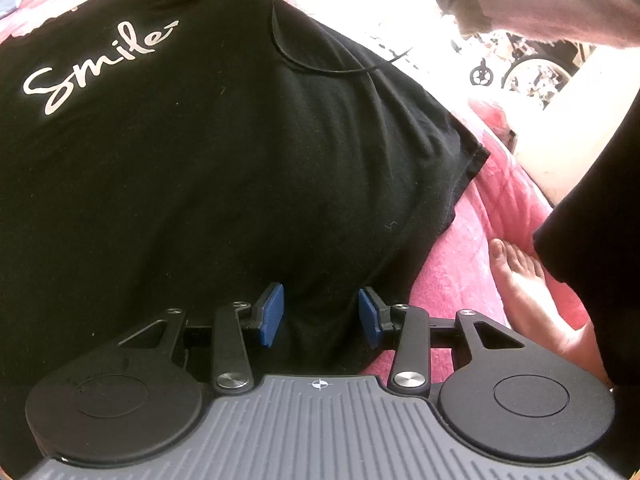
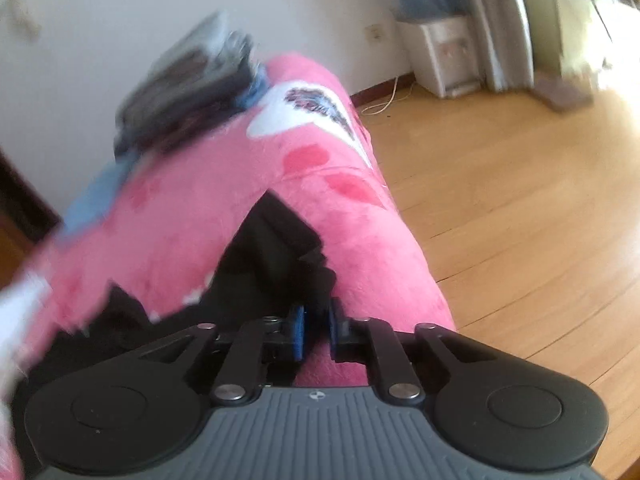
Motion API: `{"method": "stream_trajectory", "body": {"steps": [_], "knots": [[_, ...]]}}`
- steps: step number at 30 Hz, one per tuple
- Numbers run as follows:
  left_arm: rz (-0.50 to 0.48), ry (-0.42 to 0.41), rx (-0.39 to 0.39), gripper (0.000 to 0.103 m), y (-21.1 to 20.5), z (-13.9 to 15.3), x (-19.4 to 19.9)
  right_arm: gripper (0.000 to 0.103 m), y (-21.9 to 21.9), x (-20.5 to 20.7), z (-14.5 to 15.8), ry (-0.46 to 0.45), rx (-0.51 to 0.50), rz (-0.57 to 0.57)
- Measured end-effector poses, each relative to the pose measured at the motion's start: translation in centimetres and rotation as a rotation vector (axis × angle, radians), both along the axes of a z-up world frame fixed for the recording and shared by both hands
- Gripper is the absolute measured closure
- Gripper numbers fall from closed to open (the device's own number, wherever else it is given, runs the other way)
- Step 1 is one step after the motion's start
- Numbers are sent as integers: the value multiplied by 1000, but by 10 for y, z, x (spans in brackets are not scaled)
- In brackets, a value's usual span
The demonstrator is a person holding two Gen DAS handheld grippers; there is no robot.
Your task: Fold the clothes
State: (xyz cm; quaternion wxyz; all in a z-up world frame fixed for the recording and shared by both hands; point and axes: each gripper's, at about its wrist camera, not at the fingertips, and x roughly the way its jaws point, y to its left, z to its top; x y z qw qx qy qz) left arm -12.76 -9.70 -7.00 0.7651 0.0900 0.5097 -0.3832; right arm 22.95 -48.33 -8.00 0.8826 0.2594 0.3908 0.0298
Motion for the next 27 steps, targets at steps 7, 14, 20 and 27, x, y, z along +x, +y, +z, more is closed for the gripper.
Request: {"method": "stream_trajectory", "body": {"steps": [7, 14, 20, 27], "knots": [[-16, -24, -8, 61, 1, 0, -3, 68, -12, -112, 36, 47, 27, 186], [-18, -36, -4, 60, 1, 1, -4, 68, -16, -229, 65, 119, 34, 383], [35, -26, 16, 60, -1, 5, -2, 71, 18, -321, 32, 271, 34, 414], [58, -30, 57, 60, 3, 9, -7, 94, 13, -343, 7, 327, 99, 397]]}}
